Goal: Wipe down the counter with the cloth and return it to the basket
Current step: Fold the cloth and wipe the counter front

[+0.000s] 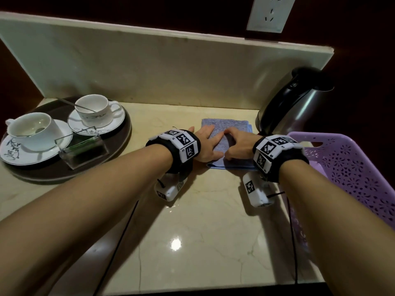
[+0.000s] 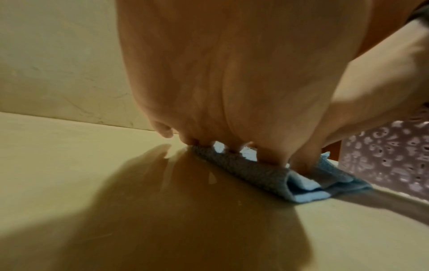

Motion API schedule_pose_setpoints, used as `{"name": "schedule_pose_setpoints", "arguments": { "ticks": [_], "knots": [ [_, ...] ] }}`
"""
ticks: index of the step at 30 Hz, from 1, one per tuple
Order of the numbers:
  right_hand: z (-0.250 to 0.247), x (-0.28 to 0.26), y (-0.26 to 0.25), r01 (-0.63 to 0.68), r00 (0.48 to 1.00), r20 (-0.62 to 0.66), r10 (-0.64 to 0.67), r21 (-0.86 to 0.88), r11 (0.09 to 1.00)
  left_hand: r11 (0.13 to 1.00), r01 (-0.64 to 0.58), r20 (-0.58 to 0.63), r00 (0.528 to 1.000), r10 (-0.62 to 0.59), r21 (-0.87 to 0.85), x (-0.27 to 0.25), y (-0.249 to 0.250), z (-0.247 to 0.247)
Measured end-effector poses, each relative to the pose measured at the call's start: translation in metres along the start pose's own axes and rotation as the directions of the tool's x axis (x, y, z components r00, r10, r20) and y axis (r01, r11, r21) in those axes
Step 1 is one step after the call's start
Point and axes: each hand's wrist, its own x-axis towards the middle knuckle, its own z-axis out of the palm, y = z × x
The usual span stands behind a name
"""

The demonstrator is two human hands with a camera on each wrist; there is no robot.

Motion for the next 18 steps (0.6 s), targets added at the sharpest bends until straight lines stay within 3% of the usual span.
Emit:
{"name": "schedule_pose_setpoints", "arguments": {
  "ticks": [14, 18],
  "knots": [
    [-0.017, 0.039, 0.007, 0.061, 0.998, 0.01, -0.061, -0.011, 0.998, 0.999, 0.033, 0.025, 0.999, -0.034, 0.035, 0.023, -0.012, -0.021],
    [-0.018, 0.044, 0.008, 0.077, 0.997, 0.011, -0.077, 0.001, 0.997, 0.997, -0.03, 0.018, 0.999, 0.029, 0.067, 0.02, -0.014, -0.037]
  ]
}}
